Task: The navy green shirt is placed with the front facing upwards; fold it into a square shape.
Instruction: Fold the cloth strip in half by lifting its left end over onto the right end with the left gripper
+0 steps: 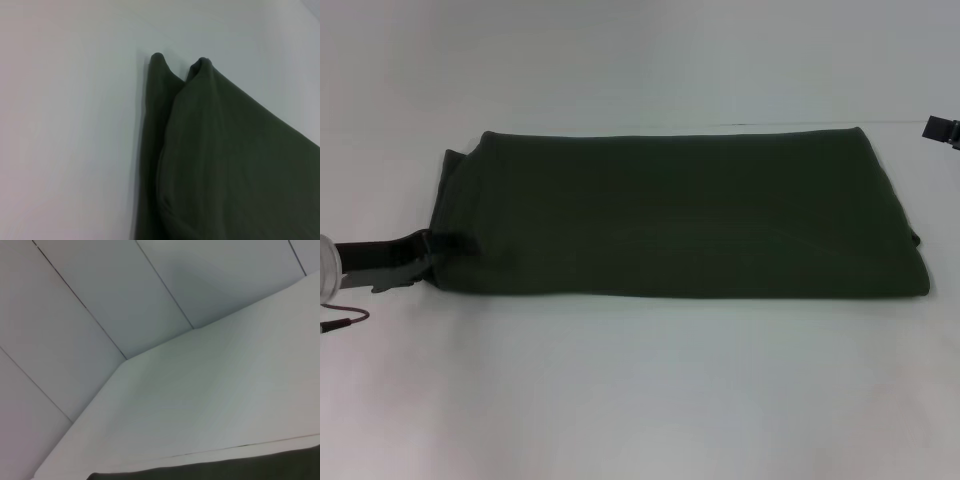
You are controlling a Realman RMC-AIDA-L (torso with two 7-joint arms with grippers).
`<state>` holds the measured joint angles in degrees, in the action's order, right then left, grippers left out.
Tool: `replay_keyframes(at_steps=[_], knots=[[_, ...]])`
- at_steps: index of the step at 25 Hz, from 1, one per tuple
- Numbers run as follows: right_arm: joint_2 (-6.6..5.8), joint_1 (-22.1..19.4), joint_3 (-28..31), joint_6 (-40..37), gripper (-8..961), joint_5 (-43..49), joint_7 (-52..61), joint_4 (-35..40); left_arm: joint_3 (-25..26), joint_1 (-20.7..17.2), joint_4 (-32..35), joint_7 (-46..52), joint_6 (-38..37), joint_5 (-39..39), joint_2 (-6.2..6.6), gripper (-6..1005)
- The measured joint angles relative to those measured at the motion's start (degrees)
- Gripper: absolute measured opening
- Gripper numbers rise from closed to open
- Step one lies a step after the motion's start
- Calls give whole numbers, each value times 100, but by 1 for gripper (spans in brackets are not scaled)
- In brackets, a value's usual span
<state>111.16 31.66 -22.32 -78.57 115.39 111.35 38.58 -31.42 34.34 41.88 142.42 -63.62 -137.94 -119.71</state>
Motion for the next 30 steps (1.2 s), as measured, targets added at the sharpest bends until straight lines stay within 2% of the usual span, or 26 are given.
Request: replay_keyframes(at_steps=[3,9,14,25,30], knots=[[0,7,0,-9,901,0,0,0,10,-16,9,-48,10,0,0,838],[0,7,0,-15,901,0,0,0,10,-35,58,-51,70,-11,0,627],[0,3,0,-4,900,0,0,0,19,-43,58,-52,147,-64,0,386],[30,-2,0,13,899,0,-16,-31,44,-247,237,-43,144,-38,-47,2],[62,-2,0,24,899,0,-19,-38,121,-511,451,-62,13,210,-123,9]])
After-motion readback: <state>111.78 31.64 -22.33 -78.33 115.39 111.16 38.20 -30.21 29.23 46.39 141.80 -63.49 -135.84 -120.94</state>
